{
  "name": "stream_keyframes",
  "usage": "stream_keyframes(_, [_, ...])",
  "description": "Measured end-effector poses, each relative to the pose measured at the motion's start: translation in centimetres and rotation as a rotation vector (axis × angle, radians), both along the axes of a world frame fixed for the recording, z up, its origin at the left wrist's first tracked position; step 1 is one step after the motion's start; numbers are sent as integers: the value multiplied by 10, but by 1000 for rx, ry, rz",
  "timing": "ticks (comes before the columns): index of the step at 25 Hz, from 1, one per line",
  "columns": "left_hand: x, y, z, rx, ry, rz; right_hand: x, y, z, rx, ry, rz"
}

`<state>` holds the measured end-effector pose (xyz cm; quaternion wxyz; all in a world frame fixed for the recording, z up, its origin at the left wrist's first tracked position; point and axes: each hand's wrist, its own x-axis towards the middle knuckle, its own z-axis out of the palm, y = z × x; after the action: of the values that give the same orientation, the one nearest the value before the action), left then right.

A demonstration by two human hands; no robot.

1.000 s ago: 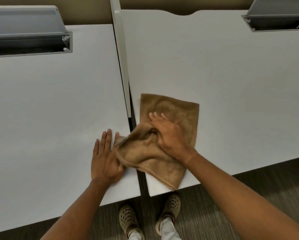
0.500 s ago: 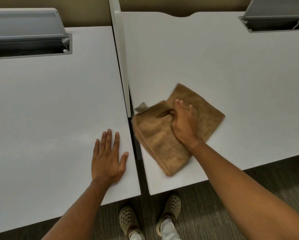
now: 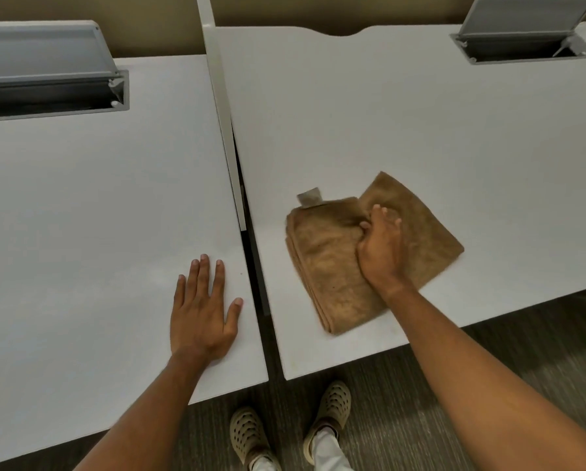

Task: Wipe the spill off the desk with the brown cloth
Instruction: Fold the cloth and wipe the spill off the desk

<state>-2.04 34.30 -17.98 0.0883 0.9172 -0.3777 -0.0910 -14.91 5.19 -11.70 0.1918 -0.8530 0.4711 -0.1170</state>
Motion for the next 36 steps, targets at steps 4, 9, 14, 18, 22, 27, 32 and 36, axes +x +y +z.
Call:
stream_keyframes(4, [0,0,-1,10,-5,0,15,45,6,50,-81,316])
stream_keyframes(9, [1,1,0,9,2,-7,-61,11,4,-57,-12,279])
stream_keyframes(14, [0,-1,-1,4,6,-3,-84,24,-2,-69,-18,35])
stream_keyframes(18, [1,-1,-1,25,3,-8,-88,80,3,-122,-47,221])
stream_keyframes(22, [0,2,2,14,19,-14,-127,78,7,-120,9,362])
stream_keyframes(27, [-2,15,1,31,10,15,-120,57,-1,-100,-13,-60])
stream_keyframes(32, [-4,13,0,17,14,22,-79,125,8,-81,-60,266])
stream_keyframes(36, [-5,20,0,22,18,20,-67,131,11,-91,-39,395])
